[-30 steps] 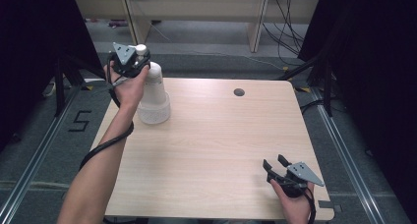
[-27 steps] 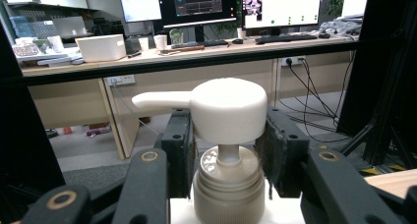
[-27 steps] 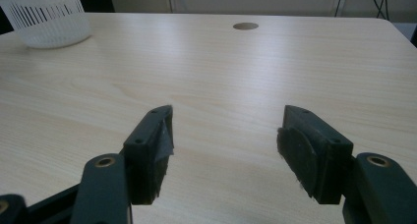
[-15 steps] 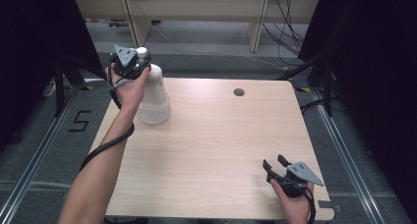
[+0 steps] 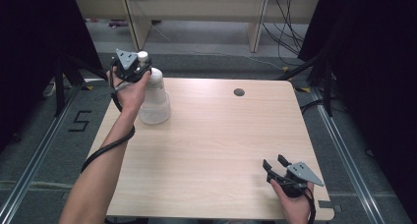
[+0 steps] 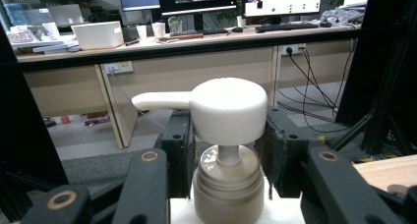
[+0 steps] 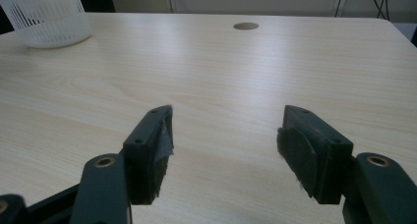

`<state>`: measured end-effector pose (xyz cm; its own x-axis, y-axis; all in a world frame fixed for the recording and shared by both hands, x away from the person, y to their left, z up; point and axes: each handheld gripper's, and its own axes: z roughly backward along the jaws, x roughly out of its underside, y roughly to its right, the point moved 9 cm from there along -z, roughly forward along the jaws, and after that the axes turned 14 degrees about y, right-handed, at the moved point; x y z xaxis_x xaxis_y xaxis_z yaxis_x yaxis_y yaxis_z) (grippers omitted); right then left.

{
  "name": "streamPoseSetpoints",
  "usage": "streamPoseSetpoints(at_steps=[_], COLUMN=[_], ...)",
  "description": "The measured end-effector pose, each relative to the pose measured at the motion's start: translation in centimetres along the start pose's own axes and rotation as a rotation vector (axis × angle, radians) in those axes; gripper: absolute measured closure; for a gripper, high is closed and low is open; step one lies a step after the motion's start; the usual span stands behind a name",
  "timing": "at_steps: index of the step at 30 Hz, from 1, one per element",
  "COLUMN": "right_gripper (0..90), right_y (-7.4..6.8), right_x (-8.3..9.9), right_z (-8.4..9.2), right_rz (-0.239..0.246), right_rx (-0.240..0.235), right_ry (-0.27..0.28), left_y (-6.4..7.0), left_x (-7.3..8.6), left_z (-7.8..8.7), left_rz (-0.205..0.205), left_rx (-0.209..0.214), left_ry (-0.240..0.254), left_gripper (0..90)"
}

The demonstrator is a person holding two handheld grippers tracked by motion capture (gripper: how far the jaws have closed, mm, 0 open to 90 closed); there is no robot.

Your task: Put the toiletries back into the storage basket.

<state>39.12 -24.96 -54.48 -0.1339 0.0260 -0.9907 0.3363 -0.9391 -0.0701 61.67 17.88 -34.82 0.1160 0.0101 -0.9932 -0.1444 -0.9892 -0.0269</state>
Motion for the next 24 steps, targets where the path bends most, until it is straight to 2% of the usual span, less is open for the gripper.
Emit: streamPoseSetpoints(at_steps=[3,4,8,9,13,14,17,20,24], right_gripper=[37.8,37.8,37.8,37.8,37.8,37.7,37.8,37.8,37.8], right_y=[0.0,-0.1,-0.1,-0.2,-0.2,-0.3,-0.2,-0.3,-0.2], right_x=[0.0,0.0,0.0,0.0,0.0,0.0,0.0,0.0,0.0], right_z=[0.0,0.0,0.0,0.0,0.0,-0.1,0.1,-0.1,0.0], right_rz=[-0.002,-0.015,-0.015,-0.020,-0.019,-0.015,-0.017,-0.018,-0.015], right_rx=[0.009,0.000,0.000,-0.014,-0.005,-0.018,-0.001,-0.025,-0.009], right_ry=[-0.003,-0.004,-0.004,0.003,-0.003,0.009,-0.005,0.013,0.002], left_y=[0.0,0.0,0.0,0.0,0.1,0.1,0.1,0.1,0.1], left_x=[0.3,0.4,0.9,0.9,1.1,1.3,1.4,1.6,1.9], left_z=[0.0,0.0,0.1,0.1,0.1,0.1,0.1,0.2,0.2], left_rz=[0.002,0.001,0.003,0.004,0.002,0.004,0.003,0.009,0.009], left_rx=[0.002,0.001,0.002,0.002,0.003,0.003,0.003,0.004,0.003], left_ry=[-0.005,-0.007,-0.014,-0.016,-0.021,-0.022,-0.024,-0.027,-0.034], left_gripper=[59.5,59.4,59.4,59.4,59.4,59.4,59.4,59.4,59.4])
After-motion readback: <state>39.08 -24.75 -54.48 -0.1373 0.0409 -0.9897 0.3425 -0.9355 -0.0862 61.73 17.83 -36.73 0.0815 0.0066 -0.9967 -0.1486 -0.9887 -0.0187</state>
